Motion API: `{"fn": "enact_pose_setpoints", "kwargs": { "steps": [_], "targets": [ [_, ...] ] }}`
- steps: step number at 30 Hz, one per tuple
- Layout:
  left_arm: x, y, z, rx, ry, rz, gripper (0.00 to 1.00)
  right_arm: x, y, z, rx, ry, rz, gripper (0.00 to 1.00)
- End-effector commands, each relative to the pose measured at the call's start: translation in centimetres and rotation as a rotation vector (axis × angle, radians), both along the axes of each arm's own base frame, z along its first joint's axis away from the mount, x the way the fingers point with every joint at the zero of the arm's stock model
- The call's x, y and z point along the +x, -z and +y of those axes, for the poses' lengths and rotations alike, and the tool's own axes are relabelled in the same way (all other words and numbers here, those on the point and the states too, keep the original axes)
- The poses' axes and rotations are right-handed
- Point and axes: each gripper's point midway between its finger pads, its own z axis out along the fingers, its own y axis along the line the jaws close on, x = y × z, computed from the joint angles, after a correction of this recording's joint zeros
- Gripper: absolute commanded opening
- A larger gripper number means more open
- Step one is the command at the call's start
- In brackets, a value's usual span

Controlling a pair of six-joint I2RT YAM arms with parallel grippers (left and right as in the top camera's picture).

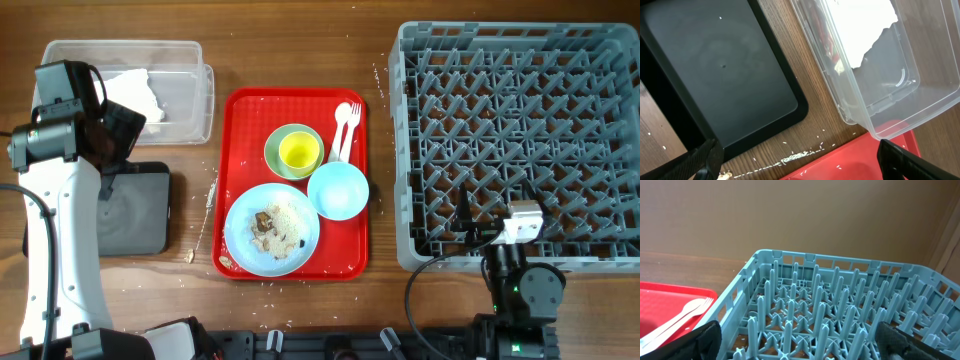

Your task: Sort waste into correct bins and load items into the dishwasher rack

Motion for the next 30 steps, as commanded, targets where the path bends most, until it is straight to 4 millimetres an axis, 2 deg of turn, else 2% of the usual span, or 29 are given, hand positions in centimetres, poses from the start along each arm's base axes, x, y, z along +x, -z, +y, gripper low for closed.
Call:
{"fn": "enact_pose_setpoints", "kwargs": {
  "steps": [1, 30],
  "targets": [
    [-0.26, -0.48, 0.46, 0.018, -0.025, -0.009, 1.00, -0.03, -0.18, -0.27, -0.010, 0.014, -0.009, 1.00],
    [-0.26, -0.48, 0.47, 0.019, -0.026, -0.009, 1.00, -0.03, -0.14, -0.53, -0.025, 0.028, -0.007, 1.00]
  ]
}}
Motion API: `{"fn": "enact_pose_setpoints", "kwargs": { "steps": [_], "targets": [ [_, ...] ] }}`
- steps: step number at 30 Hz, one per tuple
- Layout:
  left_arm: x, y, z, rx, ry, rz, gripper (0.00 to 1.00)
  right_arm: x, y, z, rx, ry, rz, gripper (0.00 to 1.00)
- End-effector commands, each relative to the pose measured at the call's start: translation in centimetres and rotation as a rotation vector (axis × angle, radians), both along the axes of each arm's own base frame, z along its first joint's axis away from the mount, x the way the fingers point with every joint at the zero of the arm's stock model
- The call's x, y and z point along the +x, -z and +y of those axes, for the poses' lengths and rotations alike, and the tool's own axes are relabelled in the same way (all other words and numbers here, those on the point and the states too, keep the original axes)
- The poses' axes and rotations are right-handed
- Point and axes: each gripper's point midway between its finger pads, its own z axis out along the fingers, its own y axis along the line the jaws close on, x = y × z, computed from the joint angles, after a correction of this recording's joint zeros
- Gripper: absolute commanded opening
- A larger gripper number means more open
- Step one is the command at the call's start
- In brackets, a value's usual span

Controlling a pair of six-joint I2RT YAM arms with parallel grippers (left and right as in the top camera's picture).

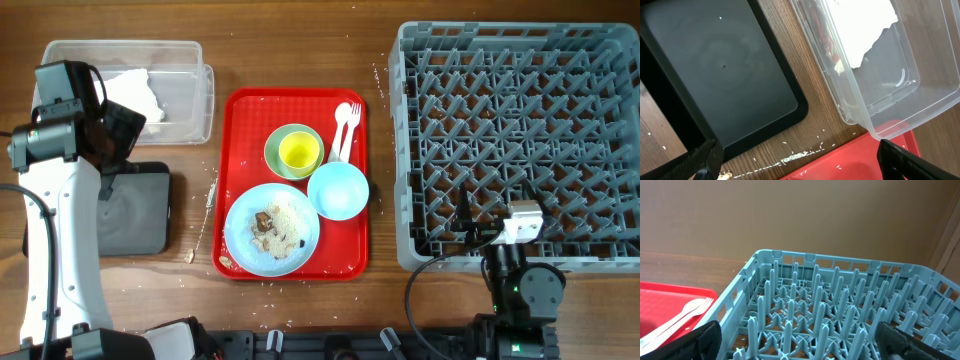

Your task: Sort waste into correct bins and load items into the dishwasher rack

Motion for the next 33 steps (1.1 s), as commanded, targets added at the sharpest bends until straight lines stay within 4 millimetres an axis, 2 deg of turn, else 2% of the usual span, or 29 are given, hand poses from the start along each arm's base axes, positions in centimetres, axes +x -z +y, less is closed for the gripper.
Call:
{"fn": "enact_pose_setpoints", "kwargs": {
  "steps": [1, 5, 7, 9, 11, 13, 19, 21, 25, 28, 31, 33],
  "targets": [
    [-0.3, -0.5, 0.5, 0.018, -0.026, -0.009, 1.00, 0.0, -0.1, -0.9, -0.071, 0.049, -0.007, 1.00],
    [-0.3, -0.5, 0.5, 0.018, -0.025, -0.009, 1.00, 0.0, -0.3, -0.9, -0.125, 0.051, -0.012, 1.00],
    [-0.3, -0.5, 0.5, 0.018, -0.025, -0.009, 1.00, -0.1, -1.5, -0.1, -0.129, 0.004, -0.067, 1.00],
    [-0.3, -0.5, 0.5, 0.018, -0.026, -0.009, 1.00, -0.8, -4.2, 3.5, -0.134, -0.197, -0.188, 1.00],
    [-0.3, -0.5, 0.5, 0.018, -0.025, -0.009, 1.00, -2.2, -6.0, 6.6, -0.185, -0.377, -0.286, 1.00],
    [-0.3, -0.5, 0.5, 0.018, -0.026, -0.009, 1.00, -3.5, -7.7, 8.1, -0.248, -0.463, -0.382, 1.00],
    [-0.3, -0.5, 0.5, 0.018, -0.026, -0.009, 1.00, -4.7, -9.7, 8.7, -0.345, -0.471, -0.504, 1.00],
    [-0.3, -0.5, 0.5, 0.018, -0.026, -0.009, 1.00, -4.8, -9.8, 8.7, -0.345, -0.472, -0.507, 1.00],
    [-0.3, -0.5, 0.5, 0.018, -0.026, -0.009, 1.00, -5.9, -8.8, 10.7, -0.367, -0.620, -0.498, 1.00],
    [-0.3, -0.5, 0.5, 0.018, -0.025, -0.009, 1.00, -6.7, -8.8, 11.5, -0.382, -0.677, -0.513, 1.00],
    [-0.3, -0.5, 0.5, 0.018, -0.026, -0.009, 1.00, -8.5, -10.0, 12.6, -0.451, -0.743, -0.613, 1.00],
    [-0.3, -0.5, 0.5, 0.018, -0.026, -0.009, 1.00, -9.4, -11.6, 12.5, -0.494, -0.708, -0.704, 1.00]
  ]
}}
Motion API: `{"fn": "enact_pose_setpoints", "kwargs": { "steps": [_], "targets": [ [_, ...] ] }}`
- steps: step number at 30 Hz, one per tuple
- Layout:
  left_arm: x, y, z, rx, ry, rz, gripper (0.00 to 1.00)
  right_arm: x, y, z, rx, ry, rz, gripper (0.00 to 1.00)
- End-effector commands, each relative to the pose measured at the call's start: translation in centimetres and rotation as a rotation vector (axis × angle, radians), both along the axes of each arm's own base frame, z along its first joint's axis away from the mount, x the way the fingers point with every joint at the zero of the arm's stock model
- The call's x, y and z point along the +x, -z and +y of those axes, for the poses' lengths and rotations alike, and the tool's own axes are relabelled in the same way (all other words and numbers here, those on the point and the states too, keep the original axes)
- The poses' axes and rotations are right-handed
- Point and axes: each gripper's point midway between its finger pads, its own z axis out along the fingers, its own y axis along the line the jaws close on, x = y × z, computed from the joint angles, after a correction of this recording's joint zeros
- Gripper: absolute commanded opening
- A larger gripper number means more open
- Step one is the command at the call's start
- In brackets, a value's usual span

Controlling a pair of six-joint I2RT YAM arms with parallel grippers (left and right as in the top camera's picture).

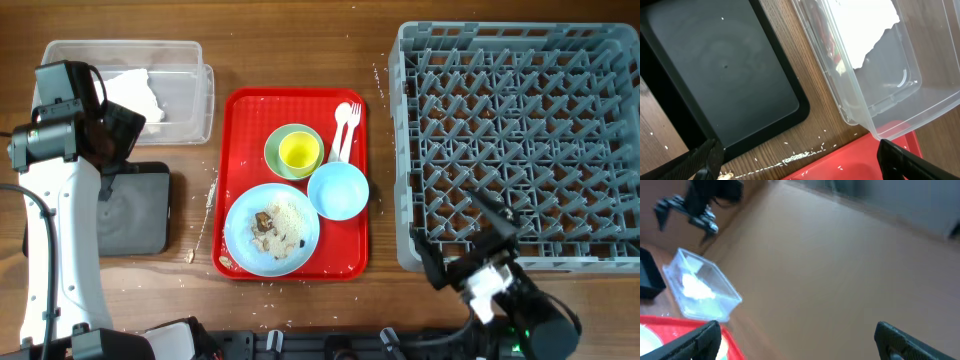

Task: Sort waste into correct bins and load items into the dishwasher rack
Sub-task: 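Reach the right gripper to the yellow cup in the green bowl and grasp it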

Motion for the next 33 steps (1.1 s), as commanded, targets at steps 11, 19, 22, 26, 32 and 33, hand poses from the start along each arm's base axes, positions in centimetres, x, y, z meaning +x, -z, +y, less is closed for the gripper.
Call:
{"fn": "enact_pose_setpoints", "kwargs": {
  "steps": [11, 19, 22, 26, 32, 33],
  "targets": [
    [-0.2, -0.5, 0.4, 0.013, -0.023, -0.013, 1.00, 1.1, -7.7, -0.5, 0.011, 0.031, -0.102, 1.00],
    [-0.2, -0.5, 0.4, 0.013, -0.023, -0.013, 1.00, 2.3, -9.4, 4.3, -0.424, -0.665, 0.082, 1.00],
    [-0.2, -0.5, 0.4, 0.013, -0.023, -0.013, 1.00, 4.0, -9.3, 5.8, -0.327, -0.792, 0.347, 1.00],
    [-0.2, -0.5, 0.4, 0.013, -0.023, -0.013, 1.00, 5.4, -10.8, 8.5, -0.184, -0.781, 0.376, 1.00],
    [-0.2, -0.5, 0.4, 0.013, -0.023, -0.013, 1.00, 14.7, -13.5, 6.2, 0.471, -0.463, 0.754, 1.00],
    [-0.2, -0.5, 0.4, 0.013, -0.023, -0.013, 1.00, 16.7, -12.7, 5.1, 0.592, -0.377, 0.839, 1.00]
  ]
}}
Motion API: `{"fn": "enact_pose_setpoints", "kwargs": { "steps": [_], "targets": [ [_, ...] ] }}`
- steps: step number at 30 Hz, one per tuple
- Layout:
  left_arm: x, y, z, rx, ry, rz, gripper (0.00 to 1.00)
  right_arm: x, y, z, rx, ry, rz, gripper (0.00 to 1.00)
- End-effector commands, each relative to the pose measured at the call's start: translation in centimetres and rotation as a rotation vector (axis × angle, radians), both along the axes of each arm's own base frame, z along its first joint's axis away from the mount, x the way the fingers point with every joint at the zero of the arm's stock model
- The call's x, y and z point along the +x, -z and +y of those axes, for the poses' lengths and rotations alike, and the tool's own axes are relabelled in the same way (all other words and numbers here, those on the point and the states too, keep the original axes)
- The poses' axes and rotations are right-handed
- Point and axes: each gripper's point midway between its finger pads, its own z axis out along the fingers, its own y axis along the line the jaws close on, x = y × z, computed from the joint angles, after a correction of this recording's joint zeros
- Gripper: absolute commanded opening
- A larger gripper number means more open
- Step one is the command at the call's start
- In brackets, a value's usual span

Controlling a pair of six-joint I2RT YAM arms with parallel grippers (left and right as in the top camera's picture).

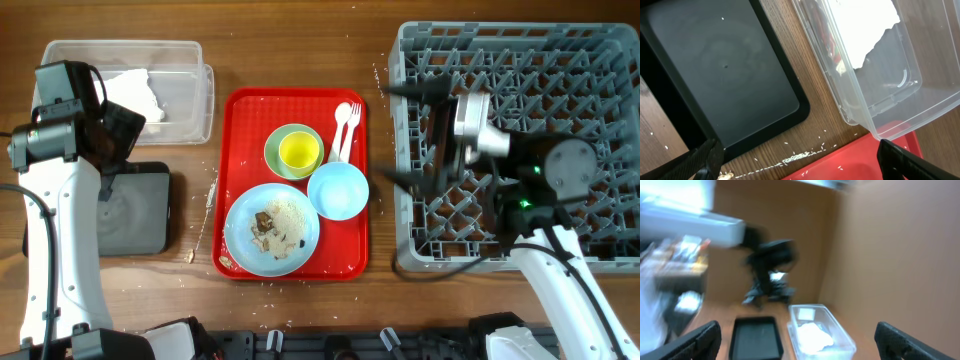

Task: Sort waste into correct bins and load items into the dishwasher rack
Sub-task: 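Reach the right gripper to the yellow cup in the green bowl and grasp it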

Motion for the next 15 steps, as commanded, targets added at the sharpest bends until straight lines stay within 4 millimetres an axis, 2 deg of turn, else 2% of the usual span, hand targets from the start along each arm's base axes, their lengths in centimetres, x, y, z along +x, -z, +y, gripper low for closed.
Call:
{"fn": "enact_pose_setpoints", "kwargs": {
  "steps": [1, 3, 6, 9, 12, 15],
  "targets": [
    [-0.1, -0.5, 0.4, 0.014, -0.022, -0.014, 1.00, 6.9, -1.0, -3.7, 0.266, 0.353, 0.357, 1.00],
    [-0.1, -0.5, 0.4, 0.014, -0.022, -0.014, 1.00, 8.0, -0.4, -3.4, 0.270, 0.409, 0.427, 1.00],
    [-0.1, -0.5, 0.4, 0.014, -0.022, -0.014, 1.00, 8.0, 0.0, -0.2, 0.171, 0.425, 0.436, 1.00],
    [-0.1, -0.5, 0.4, 0.013, -0.022, -0.014, 1.00, 8.7, 1.4, 3.3, 0.007, 0.527, 0.463, 1.00],
    [-0.1, -0.5, 0.4, 0.014, -0.022, -0.014, 1.00, 9.6, 2.9, 5.8, -0.181, 0.632, 0.503, 1.00],
    [-0.1, -0.5, 0.4, 0.014, -0.022, -0.014, 1.00, 9.7, 4.7, 8.4, -0.385, 0.618, 0.535, 1.00]
  ]
}}
